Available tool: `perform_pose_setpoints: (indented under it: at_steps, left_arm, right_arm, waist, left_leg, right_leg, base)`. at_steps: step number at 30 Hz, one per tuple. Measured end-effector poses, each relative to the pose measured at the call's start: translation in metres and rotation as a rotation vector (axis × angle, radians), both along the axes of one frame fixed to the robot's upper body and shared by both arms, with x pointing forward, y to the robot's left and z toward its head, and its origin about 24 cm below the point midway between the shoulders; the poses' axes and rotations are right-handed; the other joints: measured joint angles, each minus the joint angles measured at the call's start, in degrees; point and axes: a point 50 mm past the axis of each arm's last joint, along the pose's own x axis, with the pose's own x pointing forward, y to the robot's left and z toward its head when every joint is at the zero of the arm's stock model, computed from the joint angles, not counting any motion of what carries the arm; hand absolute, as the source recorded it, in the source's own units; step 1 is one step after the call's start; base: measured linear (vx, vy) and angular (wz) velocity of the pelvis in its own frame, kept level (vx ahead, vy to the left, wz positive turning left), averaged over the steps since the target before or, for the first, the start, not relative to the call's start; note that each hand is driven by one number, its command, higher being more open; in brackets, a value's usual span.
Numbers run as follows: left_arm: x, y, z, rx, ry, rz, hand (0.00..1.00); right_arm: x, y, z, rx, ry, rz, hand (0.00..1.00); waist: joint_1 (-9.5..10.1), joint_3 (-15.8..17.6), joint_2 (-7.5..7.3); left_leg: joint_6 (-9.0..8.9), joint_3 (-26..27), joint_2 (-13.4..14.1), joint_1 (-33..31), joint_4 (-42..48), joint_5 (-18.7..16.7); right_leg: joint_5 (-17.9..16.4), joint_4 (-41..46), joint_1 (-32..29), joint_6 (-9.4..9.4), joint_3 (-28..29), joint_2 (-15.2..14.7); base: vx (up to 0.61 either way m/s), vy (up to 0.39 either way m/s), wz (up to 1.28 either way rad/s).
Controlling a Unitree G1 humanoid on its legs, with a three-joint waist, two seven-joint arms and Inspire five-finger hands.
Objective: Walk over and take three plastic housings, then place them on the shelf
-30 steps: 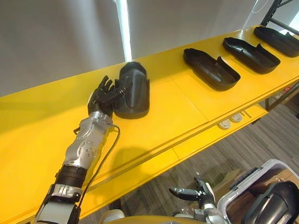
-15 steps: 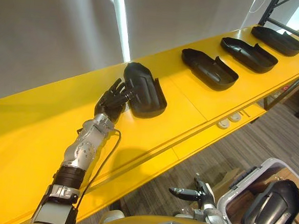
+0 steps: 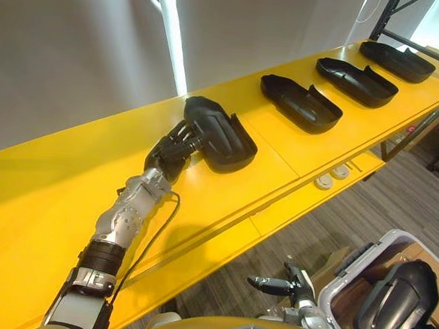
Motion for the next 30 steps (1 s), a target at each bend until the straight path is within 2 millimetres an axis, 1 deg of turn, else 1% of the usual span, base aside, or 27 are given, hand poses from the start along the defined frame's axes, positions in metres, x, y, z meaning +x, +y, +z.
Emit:
perform_pose_setpoints:
  at_steps: [5,9,12,15,16,19,22,24,26,27,28,29,30]
  left_arm:
    - [0.003,-0.014,0.002,0.006,0.003,-0.062,1.0]
    - [0.003,-0.018,0.002,-0.023,0.019,-0.078,1.0]
    - [0.004,-0.02,0.001,-0.015,0.026,-0.048,1.0]
    - [0.006,-0.016,0.002,0.136,-0.001,0.034,1.0]
    - [0.008,-0.01,0.001,0.226,-0.012,0.086,1.0]
    - [0.009,0.005,-0.002,0.377,-0.012,0.187,1.0]
    - [0.009,0.01,-0.001,0.47,-0.03,0.267,1.0]
    - [0.007,0.016,0.0,0.531,-0.038,0.375,1.0]
    - [-0.003,0.022,0.003,0.562,-0.057,0.482,1.0]
    - [-0.016,0.023,0.006,0.552,-0.08,0.549,1.0]
    - [-0.033,0.021,0.012,0.518,-0.123,0.61,1.0]
    - [-0.04,0.02,0.014,0.493,-0.14,0.631,1.0]
    - [-0.055,0.017,0.018,0.478,-0.168,0.664,1.0]
  right_arm:
    - [0.001,0.0,0.0,0.001,-0.003,0.001,1.0]
    - [0.002,0.001,0.0,0.001,-0.002,0.002,1.0]
    - [0.002,0.001,0.0,0.001,0.0,0.002,1.0]
    - [0.003,0.001,0.0,0.001,-0.002,0.001,1.0]
    - [0.003,0.001,0.0,0.003,-0.003,-0.002,1.0]
    - [0.004,0.001,0.0,0.002,-0.005,-0.004,1.0]
    - [0.004,0.001,0.001,-0.013,-0.016,-0.006,1.0]
    - [0.006,0.001,0.005,-0.045,-0.041,-0.001,1.0]
    - [0.006,0.003,0.012,-0.091,-0.086,0.0,1.0]
    - [0.009,0.003,0.021,-0.117,-0.145,-0.017,1.0]
    - [0.014,0.003,0.035,-0.13,-0.23,-0.048,1.0]
    - [0.017,0.002,0.043,-0.133,-0.275,-0.059,1.0]
    - [0.024,0.001,0.06,-0.136,-0.369,-0.074,1.0]
  waist:
    - [-0.58,-0.06,0.1]
    - [-0.76,-0.06,0.1]
    - [-0.75,-0.06,0.1]
    - [-0.91,-0.07,0.12]
    - [-1.22,-0.09,0.14]
    - [-2.0,-0.09,0.09]
    - [-2.01,-0.04,0.0]
    - [-1.82,0.0,-0.04]
    - [-1.77,0.05,-0.1]
    - [-1.54,0.05,0.05]
    - [-1.2,0.1,0.12]
    - [-0.9,0.1,0.11]
    - [-0.31,0.12,0.03]
  left_leg:
    - [-0.01,0.17,0.03,0.08,0.0,-0.01]
    - [-0.02,0.24,0.04,0.13,0.0,-0.02]
    - [-0.02,0.28,0.05,0.17,0.0,-0.02]
    - [-0.03,0.42,0.07,0.29,-0.01,-0.04]
    - [-0.05,0.55,0.1,0.44,-0.01,-0.07]
    - [-0.11,0.88,0.15,1.07,-0.01,-0.34]
    - [-0.15,0.89,0.18,1.08,-0.01,-0.43]
    - [-0.22,0.73,0.16,1.06,-0.01,-0.51]
    - [-0.26,0.4,0.17,0.8,-0.01,-0.54]
    - [-0.26,0.23,0.16,0.05,0.01,-0.53]
    - [-0.15,0.06,0.15,-0.8,0.05,-0.37]
    - [-0.14,0.05,0.15,-1.03,0.11,-0.31]
    - [-0.14,0.04,0.15,-0.94,0.22,-0.27]
  right_leg:
    - [0.0,-0.01,-0.03,0.0,0.13,0.0]
    - [0.0,-0.01,-0.03,0.0,0.21,0.01]
    - [0.0,-0.01,-0.03,0.0,0.26,0.01]
    - [0.01,-0.01,-0.01,0.0,0.44,0.01]
    - [0.01,-0.01,0.03,0.0,0.57,0.02]
    - [0.0,-0.12,0.5,-0.01,0.92,0.03]
    - [-0.01,-0.22,0.55,-0.02,0.97,0.05]
    - [-0.06,-0.25,0.7,-0.08,0.76,0.05]
    - [-0.13,-0.23,0.62,-0.16,0.5,0.07]
    - [-0.17,0.04,0.16,-0.21,0.45,0.16]
    - [-0.16,0.36,-0.78,-0.22,0.39,0.2]
    - [-0.16,0.45,-1.07,-0.22,0.39,0.21]
    - [-0.16,0.65,-1.06,-0.23,0.27,0.24]
  base:
    - [0.0,0.0,0.0]
    - [0.0,0.0,0.0]
    - [0.0,0.0,0.0]
    - [0.0,0.0,-0.01]
    - [0.0,0.0,-0.06]
    - [0.0,0.0,-0.07]
    - [0.0,0.0,-0.01]
    - [0.0,0.0,0.05]
    - [0.0,0.0,0.07]
    - [0.02,-0.006,0.05]
    - [0.02,-0.007,0.05]
    - [0.03,-0.009,0.03]
    - [0.02,-0.011,0.05]
